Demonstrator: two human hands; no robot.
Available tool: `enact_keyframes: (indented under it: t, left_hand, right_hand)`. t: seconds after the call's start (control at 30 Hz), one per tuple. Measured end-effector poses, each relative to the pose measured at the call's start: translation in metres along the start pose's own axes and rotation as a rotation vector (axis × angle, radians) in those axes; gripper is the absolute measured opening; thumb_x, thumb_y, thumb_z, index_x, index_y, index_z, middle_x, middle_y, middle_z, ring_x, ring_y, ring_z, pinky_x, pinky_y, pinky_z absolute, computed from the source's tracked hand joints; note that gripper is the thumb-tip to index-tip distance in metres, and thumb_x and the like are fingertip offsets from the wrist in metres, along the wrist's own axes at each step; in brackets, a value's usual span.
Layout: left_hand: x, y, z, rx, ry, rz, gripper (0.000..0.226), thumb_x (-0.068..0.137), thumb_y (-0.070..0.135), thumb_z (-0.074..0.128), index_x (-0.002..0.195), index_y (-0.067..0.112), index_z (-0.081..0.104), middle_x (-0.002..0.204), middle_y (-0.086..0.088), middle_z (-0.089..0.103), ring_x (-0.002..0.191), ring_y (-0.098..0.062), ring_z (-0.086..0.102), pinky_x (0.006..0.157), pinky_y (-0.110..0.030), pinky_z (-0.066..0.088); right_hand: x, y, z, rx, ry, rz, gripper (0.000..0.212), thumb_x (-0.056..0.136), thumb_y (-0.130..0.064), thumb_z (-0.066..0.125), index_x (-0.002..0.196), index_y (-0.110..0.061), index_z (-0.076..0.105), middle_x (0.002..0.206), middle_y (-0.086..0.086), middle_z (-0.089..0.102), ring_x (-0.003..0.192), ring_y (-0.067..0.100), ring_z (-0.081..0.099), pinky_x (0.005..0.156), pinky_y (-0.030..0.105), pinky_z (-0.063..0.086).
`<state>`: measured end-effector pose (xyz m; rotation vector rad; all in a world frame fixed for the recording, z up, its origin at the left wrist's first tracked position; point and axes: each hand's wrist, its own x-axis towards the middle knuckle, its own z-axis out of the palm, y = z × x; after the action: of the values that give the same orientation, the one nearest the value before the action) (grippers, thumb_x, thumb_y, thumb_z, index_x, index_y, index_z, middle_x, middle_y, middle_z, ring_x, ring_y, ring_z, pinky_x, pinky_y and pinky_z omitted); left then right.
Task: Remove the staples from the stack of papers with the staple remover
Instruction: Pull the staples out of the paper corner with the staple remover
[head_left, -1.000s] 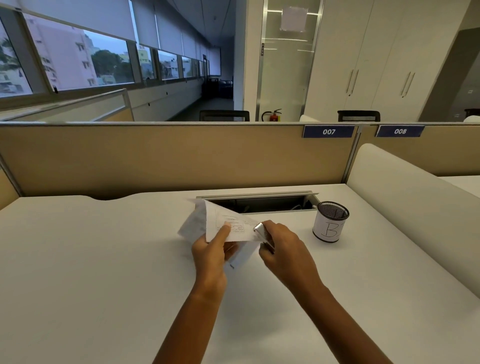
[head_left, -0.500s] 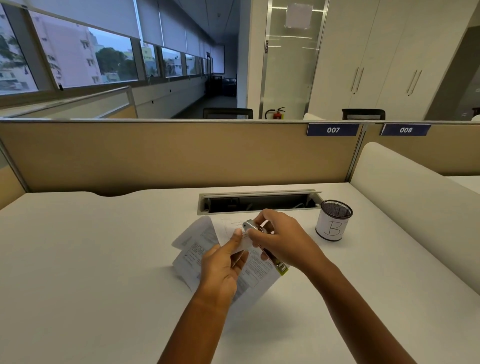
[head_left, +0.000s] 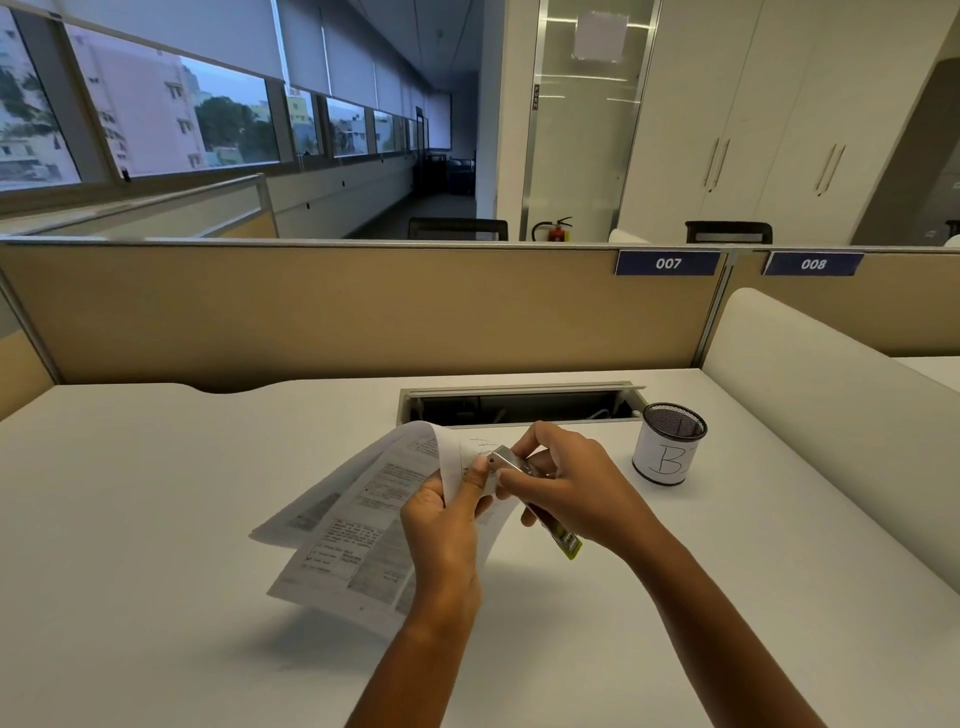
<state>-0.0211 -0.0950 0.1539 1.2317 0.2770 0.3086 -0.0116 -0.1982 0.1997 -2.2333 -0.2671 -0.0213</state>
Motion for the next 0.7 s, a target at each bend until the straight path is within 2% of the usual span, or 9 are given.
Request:
enact_keyframes:
  t: [0.07,0.17,0.3,0.47,0.6,0.7]
  left_hand:
    - [-0.0019,-0.0017,-0.0002,0.061,0.022,0.056,0.017,0.076,0.024,0.062,0.091,0.025,0.057,0.080,0.008,0.061,0.074,-0.015,0.060,0.060,-0.017,0.045]
    - [-0.0030,-0.0020,-0.0002,0.126,0.046,0.135,0.017,0.076,0.023,0.062,0.093,0.022,0.058,0.088,0.000,0.063,0.081,-0.019,0.060,0.066,-0.020,0.046]
    - [-0.0029,-0.0017,0.0011,0.212,0.082,0.231,0.031,0.077,0.020,0.061,0.107,0.009,0.060,0.101,-0.011,0.065,0.088,-0.021,0.059,0.078,-0.032,0.048]
    - [-0.0034,-0.0040,0.0019,0.342,0.131,0.408,0.032,0.076,0.014,0.063,0.106,0.003,0.060,0.103,-0.016,0.066,0.085,-0.019,0.057,0.075,-0.028,0.046]
    - [-0.0052,-0.0068,0.0030,0.435,0.146,0.515,0.030,0.074,0.013,0.065,0.100,0.000,0.062,0.099,-0.019,0.068,0.083,-0.031,0.063,0.073,-0.030,0.047]
    - [-0.0036,-0.0085,0.0023,0.453,0.132,0.570,0.028,0.073,0.012,0.066,0.098,0.000,0.064,0.096,-0.017,0.069,0.080,-0.026,0.064,0.074,-0.027,0.048]
  right_hand:
    - [0.0000,0.0000,-0.0005,0.021,-0.008,0.001,0.018,0.082,-0.029,0.061,0.085,-0.019,0.047,0.088,0.005,0.067,0.054,0.004,0.059,0.049,0.010,0.047]
    - [0.0003,-0.0012,0.0000,0.107,-0.013,0.020,0.016,0.082,-0.027,0.061,0.083,-0.019,0.047,0.093,0.010,0.070,0.055,0.006,0.061,0.048,0.011,0.048]
    - [-0.0015,-0.0029,0.0043,0.250,-0.003,0.083,0.014,0.085,-0.027,0.058,0.084,-0.016,0.049,0.089,0.009,0.068,0.057,0.011,0.064,0.049,0.015,0.050]
    - [-0.0034,-0.0039,0.0058,0.339,-0.003,0.147,0.016,0.087,-0.027,0.056,0.090,-0.011,0.051,0.100,0.015,0.069,0.065,0.020,0.066,0.054,0.019,0.052]
    - [-0.0043,-0.0030,0.0055,0.409,-0.013,0.174,0.014,0.087,-0.025,0.055,0.084,-0.011,0.052,0.086,0.006,0.068,0.052,0.010,0.066,0.045,0.014,0.051]
    - [-0.0042,-0.0032,0.0049,0.468,-0.035,0.188,0.016,0.088,-0.024,0.054,0.078,-0.012,0.056,0.073,-0.002,0.067,0.046,0.008,0.066,0.042,0.013,0.050]
